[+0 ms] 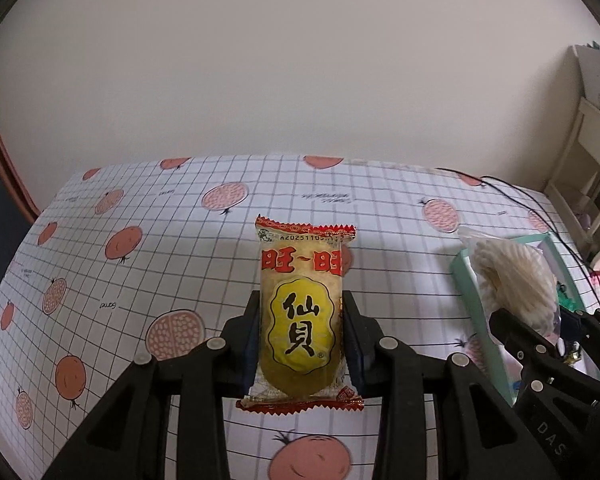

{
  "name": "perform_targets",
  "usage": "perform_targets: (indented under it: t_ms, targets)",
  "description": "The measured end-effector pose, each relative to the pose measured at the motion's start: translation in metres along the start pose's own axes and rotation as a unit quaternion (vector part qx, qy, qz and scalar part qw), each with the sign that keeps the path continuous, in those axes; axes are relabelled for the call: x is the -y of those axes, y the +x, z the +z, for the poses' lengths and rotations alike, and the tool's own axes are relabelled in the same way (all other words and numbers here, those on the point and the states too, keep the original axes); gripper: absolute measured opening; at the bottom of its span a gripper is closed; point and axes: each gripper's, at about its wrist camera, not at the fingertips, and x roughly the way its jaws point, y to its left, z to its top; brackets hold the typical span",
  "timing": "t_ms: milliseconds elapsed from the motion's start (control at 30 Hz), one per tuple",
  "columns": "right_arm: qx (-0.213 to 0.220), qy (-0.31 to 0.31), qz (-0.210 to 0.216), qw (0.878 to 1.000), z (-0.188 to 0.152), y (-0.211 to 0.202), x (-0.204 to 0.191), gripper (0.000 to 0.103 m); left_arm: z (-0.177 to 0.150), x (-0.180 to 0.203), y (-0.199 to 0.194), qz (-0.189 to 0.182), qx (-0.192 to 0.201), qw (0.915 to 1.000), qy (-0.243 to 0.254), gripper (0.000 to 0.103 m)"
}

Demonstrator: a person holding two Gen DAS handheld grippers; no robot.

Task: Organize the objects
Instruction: 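Carry the snack bag and swab pack over the teal tray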

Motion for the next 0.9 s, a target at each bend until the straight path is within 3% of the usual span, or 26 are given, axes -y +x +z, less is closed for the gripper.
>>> perform_targets:
  t_ms: [500,900]
  targets:
    - [0.009,0.036,-0.017,0.999,-0.011,-0.029,0.059,0.043,0.009,0.062,-0.029,-0.031,0.022,0.9989,0.026,0.038]
    - [0.011,0.068,-0.049,0.996,-0.015,-0.035,0.131,0.043,0.008,0.114,-0.016,-0.066,0.020,0.9964,0.049,0.038]
